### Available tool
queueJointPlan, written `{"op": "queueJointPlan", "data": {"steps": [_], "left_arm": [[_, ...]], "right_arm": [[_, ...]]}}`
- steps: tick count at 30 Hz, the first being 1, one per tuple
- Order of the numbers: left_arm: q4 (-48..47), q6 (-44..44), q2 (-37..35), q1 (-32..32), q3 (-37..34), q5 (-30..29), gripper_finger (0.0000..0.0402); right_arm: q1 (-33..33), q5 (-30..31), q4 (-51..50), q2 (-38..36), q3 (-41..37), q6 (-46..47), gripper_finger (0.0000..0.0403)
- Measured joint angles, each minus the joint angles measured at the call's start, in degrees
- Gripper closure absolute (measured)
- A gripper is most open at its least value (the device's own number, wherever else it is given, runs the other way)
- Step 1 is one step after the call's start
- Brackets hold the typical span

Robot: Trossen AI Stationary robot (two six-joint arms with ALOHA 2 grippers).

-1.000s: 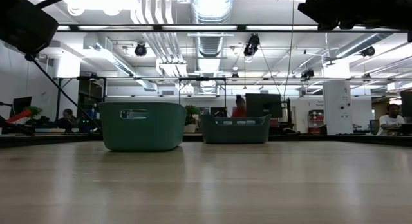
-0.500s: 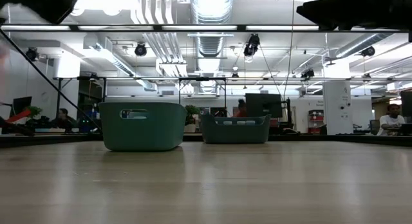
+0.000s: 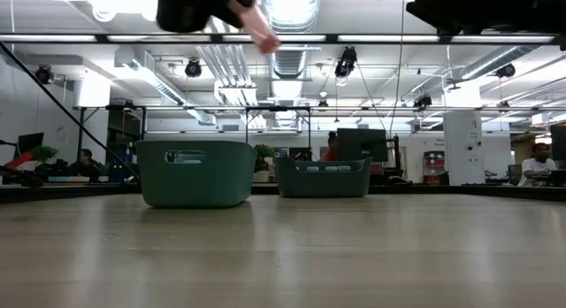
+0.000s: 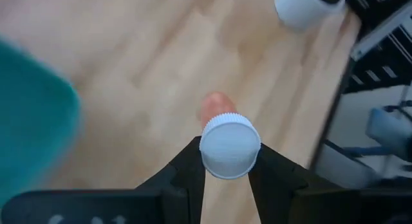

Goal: Pick and place medicine bottles into bin by pill shape (circle, oval)
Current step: Put the pink tablet pill bottle into the blue bin

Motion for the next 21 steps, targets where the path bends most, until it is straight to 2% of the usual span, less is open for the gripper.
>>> {"op": "queueJointPlan", "data": {"steps": [7, 11, 21], "left_arm": [[0.45, 17.39, 0.00, 10.89, 1.74, -3.08, 0.0317], [4.25, 24.88, 0.02, 15.79, 1.74, -4.64, 0.0316], [16.47, 37.87, 0.02, 22.67, 1.72, -4.98, 0.0316]], "right_arm": [[0.00, 0.00, -0.57, 0.00, 0.71, 0.10, 0.0236], [0.00, 0.00, -0.60, 0.00, 0.71, 0.37, 0.0236], [0.00, 0.00, -0.59, 0.00, 0.71, 0.96, 0.0236]]}}
